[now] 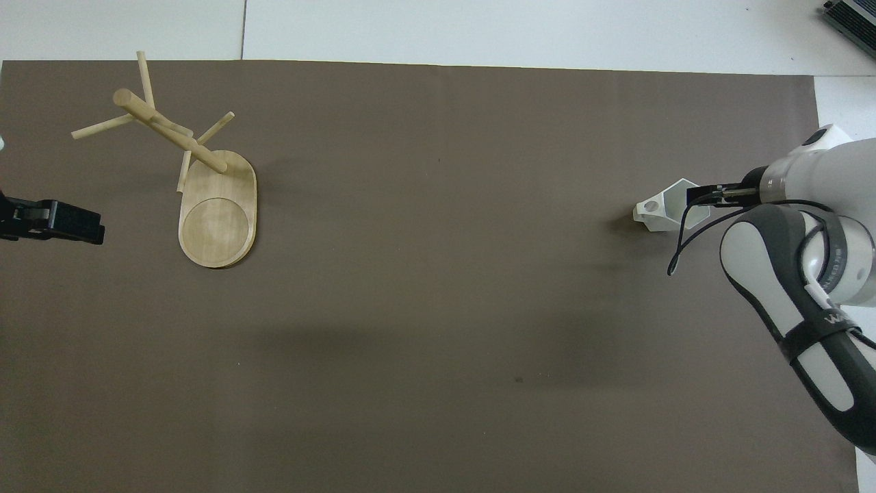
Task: Hang cup on rack
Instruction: 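Reach the right gripper to the white cup and grasp its rim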
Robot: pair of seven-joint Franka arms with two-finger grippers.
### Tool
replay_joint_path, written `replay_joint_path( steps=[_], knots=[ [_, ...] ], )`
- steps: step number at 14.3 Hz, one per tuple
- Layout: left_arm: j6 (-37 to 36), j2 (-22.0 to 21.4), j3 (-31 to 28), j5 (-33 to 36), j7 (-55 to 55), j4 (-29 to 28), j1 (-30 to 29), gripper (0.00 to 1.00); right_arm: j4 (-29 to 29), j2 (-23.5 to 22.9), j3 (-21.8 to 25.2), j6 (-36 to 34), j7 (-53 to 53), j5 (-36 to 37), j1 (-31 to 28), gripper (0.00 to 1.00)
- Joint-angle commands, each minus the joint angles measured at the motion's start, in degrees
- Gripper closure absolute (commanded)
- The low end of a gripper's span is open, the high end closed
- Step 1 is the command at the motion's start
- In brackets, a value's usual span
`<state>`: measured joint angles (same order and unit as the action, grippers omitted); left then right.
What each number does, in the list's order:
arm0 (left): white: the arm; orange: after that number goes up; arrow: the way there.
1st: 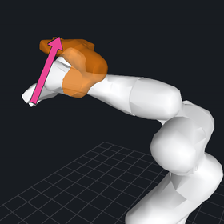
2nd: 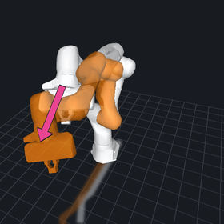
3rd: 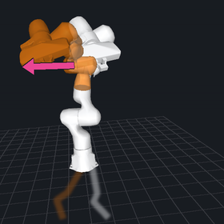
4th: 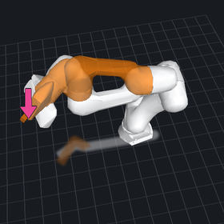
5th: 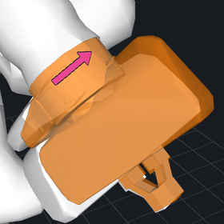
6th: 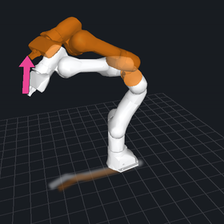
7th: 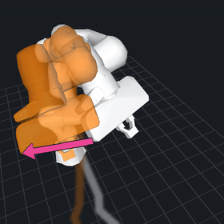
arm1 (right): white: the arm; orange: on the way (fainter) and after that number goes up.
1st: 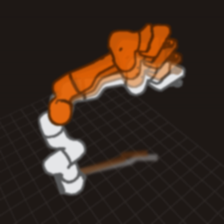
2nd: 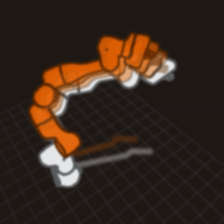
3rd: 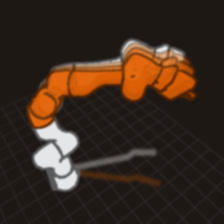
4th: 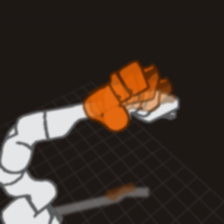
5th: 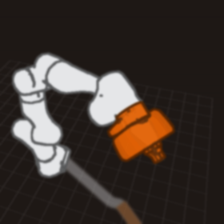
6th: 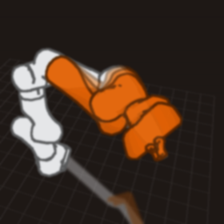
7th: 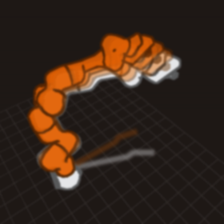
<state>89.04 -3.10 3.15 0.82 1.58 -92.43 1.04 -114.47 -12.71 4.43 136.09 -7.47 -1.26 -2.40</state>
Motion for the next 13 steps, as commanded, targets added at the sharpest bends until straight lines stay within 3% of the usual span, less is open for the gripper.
replay_joint_path(
  steps=[1, 2, 5, 7, 8, 13],
  knots=[
    [-0.7, -0.8, -0.1, -0.3, 0.0, -0.5, -0.3, 0.0, -1.3, 0.8, -0.1, 1.0, -0.4, 1.0, -0.3, 0.0],
    [-0.8, -0.8, -0.1, -0.3, -0.1, -0.5, -0.3, 0.0, -1.5, 0.8, -0.1, 1.0, -0.4, 1.0, -0.3, 0.01],
    [-0.7, -0.8, -0.1, -0.3, -0.1, -0.5, -0.3, 0.0, -1.5, 0.8, -0.2, 0.8, -0.7, 1.1, -0.3, 0.16],
    [-0.7, -0.8, -0.1, -0.3, 0.0, -0.5, -0.3, 0.0, -1.4, 0.8, -0.2, 0.9, -0.6, 1.0, -0.2, 0.28],
    [-0.8, -0.8, -0.1, -0.3, 0.0, -0.5, -0.3, 0.0, -1.4, 0.8, -0.2, 0.9, -0.5, 1.1, -0.2, 0.4],
    [-0.8, -0.8, 0.2, -0.3, 0.1, -0.5, 0.4, 0.0, -1.2, 0.7, -0.3, 0.9, -0.4, 1.1, -0.2, 0.63]
  ],
)
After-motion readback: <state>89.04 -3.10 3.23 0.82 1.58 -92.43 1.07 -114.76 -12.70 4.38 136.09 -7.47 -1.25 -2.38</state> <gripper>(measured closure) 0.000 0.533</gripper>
